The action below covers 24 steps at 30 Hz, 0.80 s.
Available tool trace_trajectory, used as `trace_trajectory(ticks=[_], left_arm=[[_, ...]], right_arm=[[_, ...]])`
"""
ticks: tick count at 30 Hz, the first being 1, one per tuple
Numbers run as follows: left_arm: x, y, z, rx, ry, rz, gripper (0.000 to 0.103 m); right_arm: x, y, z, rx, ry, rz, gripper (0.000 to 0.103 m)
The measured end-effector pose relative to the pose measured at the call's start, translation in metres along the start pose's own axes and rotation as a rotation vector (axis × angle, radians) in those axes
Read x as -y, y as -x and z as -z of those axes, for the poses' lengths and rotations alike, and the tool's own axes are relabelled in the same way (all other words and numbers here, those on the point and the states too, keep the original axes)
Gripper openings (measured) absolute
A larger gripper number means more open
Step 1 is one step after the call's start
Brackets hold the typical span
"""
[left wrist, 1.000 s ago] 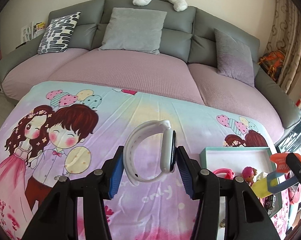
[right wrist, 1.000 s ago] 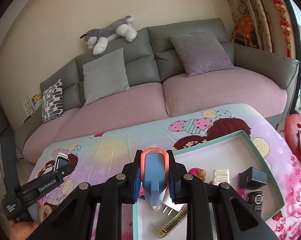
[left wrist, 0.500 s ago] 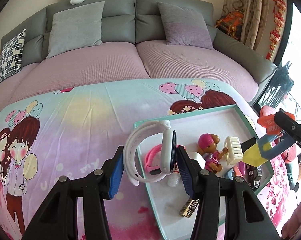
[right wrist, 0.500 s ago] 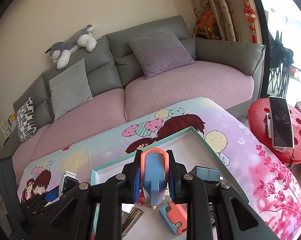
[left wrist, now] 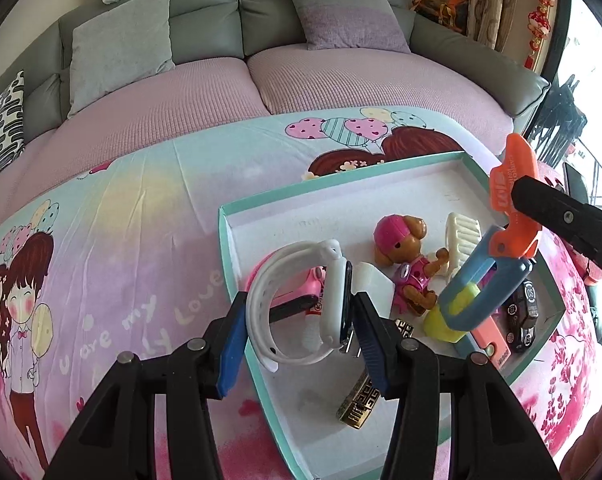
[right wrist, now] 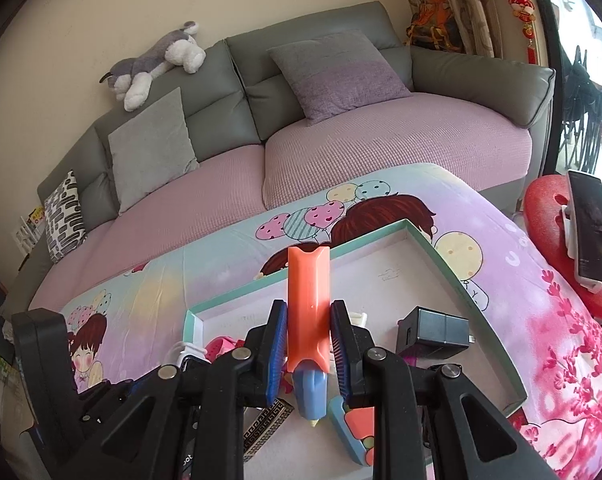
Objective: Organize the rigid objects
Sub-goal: 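Lower the smartwatch and carrot-knife toy into the tray while both tools open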
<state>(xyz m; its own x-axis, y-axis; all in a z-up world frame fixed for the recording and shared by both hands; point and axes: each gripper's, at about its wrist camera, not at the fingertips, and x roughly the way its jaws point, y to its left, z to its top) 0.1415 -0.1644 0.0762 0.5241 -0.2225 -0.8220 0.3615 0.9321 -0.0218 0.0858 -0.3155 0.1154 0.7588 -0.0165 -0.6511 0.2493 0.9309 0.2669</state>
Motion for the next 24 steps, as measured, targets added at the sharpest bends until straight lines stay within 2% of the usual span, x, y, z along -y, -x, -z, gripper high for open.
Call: trace_trajectory(ticks=[7, 19, 22, 24], left_arm=[[-0.005, -0.010, 0.003, -0.030, 0.010, -0.007, 0.054], [-0.006, -0.022, 0.006, -0.075, 0.005, -0.029, 0.055], [-0.005, -0.022, 0.006, -0.083, -0.004, -0.034, 0.055], [-0.006, -0.021, 0.006, -0.091, 0.002, -0.030, 0.055]], right_arm=[[0.000, -0.022, 0.008, -0.077, 0.012, 0.018, 0.024], [0.001, -0.034, 0.013, -0.125, 0.018, 0.066, 0.025], [0.002, -0.037, 0.014, -0.135, 0.025, 0.094, 0.030], [0.003, -0.038, 0.014, -0.137, 0.023, 0.103, 0.043]])
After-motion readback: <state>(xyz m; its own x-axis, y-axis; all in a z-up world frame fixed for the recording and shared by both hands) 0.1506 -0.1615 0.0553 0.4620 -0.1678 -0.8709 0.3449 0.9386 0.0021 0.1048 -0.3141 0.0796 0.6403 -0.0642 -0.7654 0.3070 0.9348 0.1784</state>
